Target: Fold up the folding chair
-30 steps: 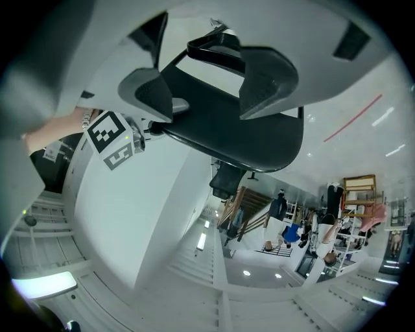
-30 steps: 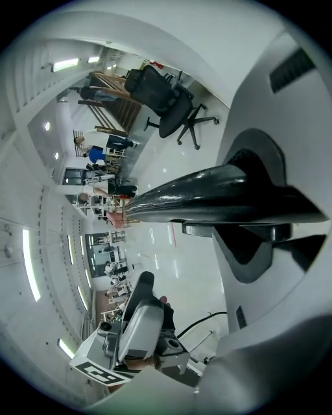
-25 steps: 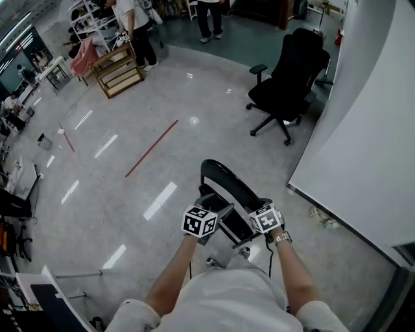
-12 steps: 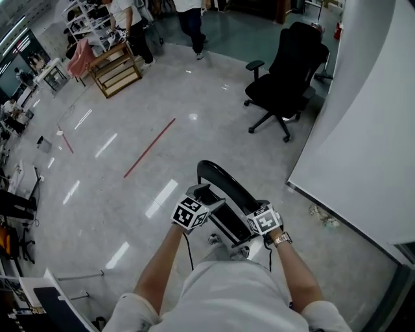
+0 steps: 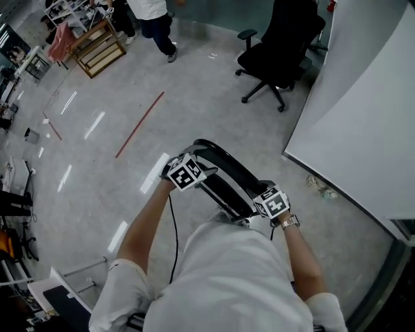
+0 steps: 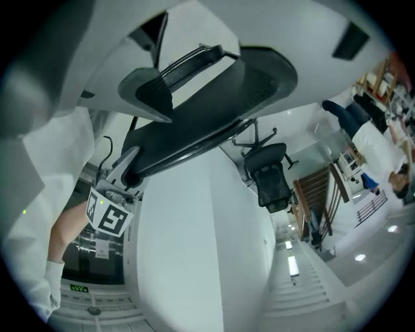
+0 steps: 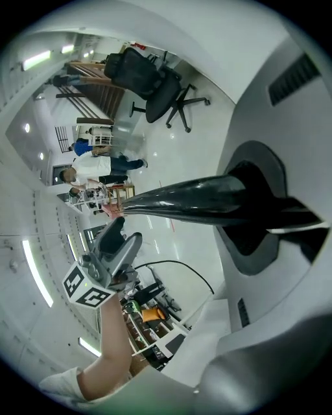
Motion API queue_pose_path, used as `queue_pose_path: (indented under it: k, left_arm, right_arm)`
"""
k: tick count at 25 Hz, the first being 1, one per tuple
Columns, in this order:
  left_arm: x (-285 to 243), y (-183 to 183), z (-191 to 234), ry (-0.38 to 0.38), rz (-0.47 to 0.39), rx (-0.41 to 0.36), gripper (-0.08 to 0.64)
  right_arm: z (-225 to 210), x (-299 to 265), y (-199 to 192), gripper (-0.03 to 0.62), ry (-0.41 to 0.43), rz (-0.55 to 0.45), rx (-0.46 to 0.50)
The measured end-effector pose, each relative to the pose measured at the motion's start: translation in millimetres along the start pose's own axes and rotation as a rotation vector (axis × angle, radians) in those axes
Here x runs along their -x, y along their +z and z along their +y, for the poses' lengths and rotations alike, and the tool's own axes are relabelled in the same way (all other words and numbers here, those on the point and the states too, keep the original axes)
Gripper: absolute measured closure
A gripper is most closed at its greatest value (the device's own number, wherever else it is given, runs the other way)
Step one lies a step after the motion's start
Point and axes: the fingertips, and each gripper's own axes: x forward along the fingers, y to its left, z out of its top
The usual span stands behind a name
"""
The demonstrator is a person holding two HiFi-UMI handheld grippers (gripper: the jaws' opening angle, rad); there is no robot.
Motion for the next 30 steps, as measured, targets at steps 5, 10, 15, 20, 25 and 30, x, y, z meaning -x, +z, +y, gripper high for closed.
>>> queue_pose_path:
  k: [5, 10, 15, 20, 25, 30]
  left_arm:
    - [-6.0, -4.9, 14.7, -0.113, 0.062, -0.168, 0.231]
    - [-1.4, 2.4, 12.7, -0.241, 0.115, -0.383, 0.23]
    - [-16.8, -10.2, 9.4, -0.399, 0.248, -0.567, 0.232]
    - [-24.1, -20.3, 1.5, -0.535, 0.314, -0.663, 0.245]
    - [-35.3, -29.4, 2.8, -0.579, 0.323, -0.769, 0.377]
    - [-43.1, -32.5, -6.5, -0.686, 0.372, -0.811, 0.414]
  right_arm:
    - [2.2, -5.0, 0.9, 0.514, -0.004, -0.004, -0.004]
    - [7.2, -5.6, 0.3, 0.522, 0.037, 0.014, -0.002]
    - [19.9, -7.8, -3.4, 0.528, 0.044, 0.021, -0.002]
    - [22.0, -7.2, -1.4, 0.528, 0.041, 0.024, -0.004]
    - [23.9, -13.4, 1.6, 0.529, 0.042, 0.03, -0.005]
    - [18.3, -13.8, -5.2, 0.528, 0.07, 0.043, -0.019]
